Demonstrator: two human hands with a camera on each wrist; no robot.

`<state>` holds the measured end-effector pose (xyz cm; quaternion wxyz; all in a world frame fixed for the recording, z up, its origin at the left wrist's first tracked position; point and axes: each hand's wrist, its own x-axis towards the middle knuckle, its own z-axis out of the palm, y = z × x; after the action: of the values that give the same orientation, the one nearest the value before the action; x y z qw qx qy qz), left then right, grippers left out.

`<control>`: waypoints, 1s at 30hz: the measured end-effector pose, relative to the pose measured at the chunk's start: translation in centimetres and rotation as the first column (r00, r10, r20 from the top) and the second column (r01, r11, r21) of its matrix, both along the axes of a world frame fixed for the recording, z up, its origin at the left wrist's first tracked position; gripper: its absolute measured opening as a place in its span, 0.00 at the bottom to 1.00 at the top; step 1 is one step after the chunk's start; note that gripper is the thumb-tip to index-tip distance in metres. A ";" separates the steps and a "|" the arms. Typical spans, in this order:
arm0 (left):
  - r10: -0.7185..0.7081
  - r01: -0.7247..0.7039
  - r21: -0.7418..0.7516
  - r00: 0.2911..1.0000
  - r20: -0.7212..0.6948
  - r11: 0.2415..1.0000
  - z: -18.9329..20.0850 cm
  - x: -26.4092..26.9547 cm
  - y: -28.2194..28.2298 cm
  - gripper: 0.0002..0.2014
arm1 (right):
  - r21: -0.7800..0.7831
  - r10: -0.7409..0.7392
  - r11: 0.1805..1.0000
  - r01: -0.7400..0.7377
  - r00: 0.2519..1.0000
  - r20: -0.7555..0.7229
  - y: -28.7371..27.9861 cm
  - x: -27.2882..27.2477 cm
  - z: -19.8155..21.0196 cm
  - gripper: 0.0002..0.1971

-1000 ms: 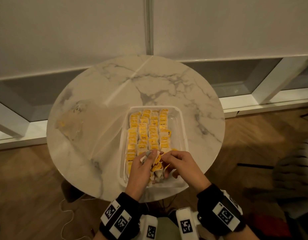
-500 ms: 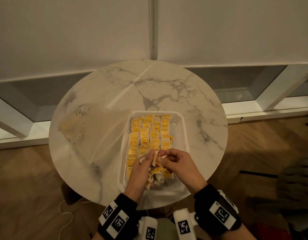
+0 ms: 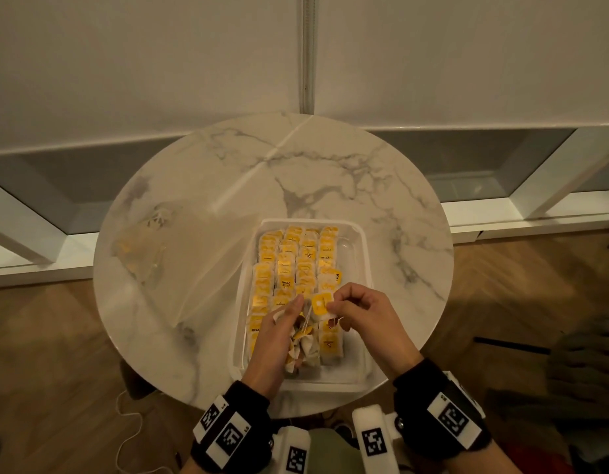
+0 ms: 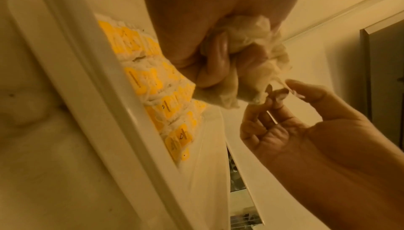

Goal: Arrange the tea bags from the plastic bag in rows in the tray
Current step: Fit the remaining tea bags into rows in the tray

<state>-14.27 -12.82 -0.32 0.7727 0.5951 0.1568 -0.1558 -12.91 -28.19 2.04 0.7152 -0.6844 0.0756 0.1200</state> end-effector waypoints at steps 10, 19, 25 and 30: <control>-0.030 0.030 0.078 1.000 -0.002 0.996 -0.3 -0.4 1.1 0.18 | -0.332 0.074 0.943 -0.003 0.977 0.202 -3.1 2.6 2.5 0.08; 0.020 -0.022 0.065 0.999 0.035 0.998 0.2 -1.2 3.8 0.15 | -0.461 0.133 0.885 -0.057 0.982 0.134 -4.0 3.2 2.0 0.09; 0.049 -0.054 0.114 0.998 0.048 0.992 -0.2 -1.4 5.4 0.15 | -0.609 0.352 0.753 -0.251 0.935 0.050 -3.9 2.7 0.9 0.07; 0.072 -0.076 0.092 0.996 0.046 0.993 -0.7 -1.5 5.8 0.14 | -0.636 0.634 0.510 -0.579 0.753 -0.177 -3.3 2.7 0.2 0.07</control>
<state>-15.75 -7.00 -1.04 0.7525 0.6275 0.1691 -0.1070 -10.17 -31.51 2.24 0.3419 -0.8759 -0.1592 0.3009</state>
